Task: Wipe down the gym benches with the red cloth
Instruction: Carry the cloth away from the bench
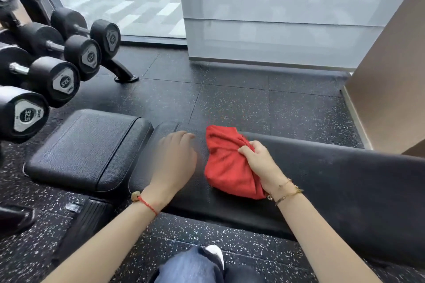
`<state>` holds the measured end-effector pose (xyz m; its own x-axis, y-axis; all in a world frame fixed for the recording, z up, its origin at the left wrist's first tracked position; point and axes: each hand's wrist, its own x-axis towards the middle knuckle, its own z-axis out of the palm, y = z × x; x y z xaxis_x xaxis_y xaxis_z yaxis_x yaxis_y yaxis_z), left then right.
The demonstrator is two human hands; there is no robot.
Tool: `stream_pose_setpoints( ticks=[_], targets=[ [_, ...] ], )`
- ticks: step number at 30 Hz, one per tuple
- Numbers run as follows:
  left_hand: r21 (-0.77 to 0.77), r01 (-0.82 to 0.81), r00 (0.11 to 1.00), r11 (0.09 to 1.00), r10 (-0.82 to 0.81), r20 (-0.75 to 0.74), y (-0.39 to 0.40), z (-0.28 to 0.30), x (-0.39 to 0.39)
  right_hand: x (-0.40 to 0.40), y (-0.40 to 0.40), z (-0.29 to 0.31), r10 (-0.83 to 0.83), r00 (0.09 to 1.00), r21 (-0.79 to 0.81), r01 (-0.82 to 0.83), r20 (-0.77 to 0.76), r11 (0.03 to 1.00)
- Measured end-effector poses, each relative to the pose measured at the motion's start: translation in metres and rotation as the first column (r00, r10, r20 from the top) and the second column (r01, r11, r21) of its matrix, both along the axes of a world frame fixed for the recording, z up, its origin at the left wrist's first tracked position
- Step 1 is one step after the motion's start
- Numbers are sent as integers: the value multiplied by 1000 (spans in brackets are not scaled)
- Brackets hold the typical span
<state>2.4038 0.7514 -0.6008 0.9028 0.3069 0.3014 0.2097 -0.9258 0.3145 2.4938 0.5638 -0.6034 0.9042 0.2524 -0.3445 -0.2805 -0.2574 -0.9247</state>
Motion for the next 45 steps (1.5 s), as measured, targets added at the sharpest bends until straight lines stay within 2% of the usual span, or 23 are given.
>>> stream_pose_setpoints(
  ticks=[3,7,14,20,26,31,37,45],
  targets=[
    [-63,3,1000,998,-3,-2,5,36,6,5,1,27,-64,971,193,110,-229,975],
    [-127,22,998,992,-29,-52,10,96,11,9,0,86,-67,940,310,176,-334,934],
    [-165,98,993,981,-107,-42,8,256,10,13,-7,255,-52,934,341,180,-353,923],
    [-166,134,990,977,-140,-21,7,412,-3,-1,-15,413,-86,949,369,200,-303,907],
    [-158,138,990,978,-142,-15,12,525,-12,-17,-23,521,-117,959,413,218,-257,884],
    [-185,140,990,973,-132,54,8,569,-17,-20,-27,570,-123,969,453,210,-213,866],
    [-157,129,989,979,-116,91,-4,583,-22,-12,-37,591,-84,979,446,159,-183,881],
    [-153,-78,992,985,93,90,-49,586,-34,11,-71,590,102,976,458,-2,-193,889]
  ],
)
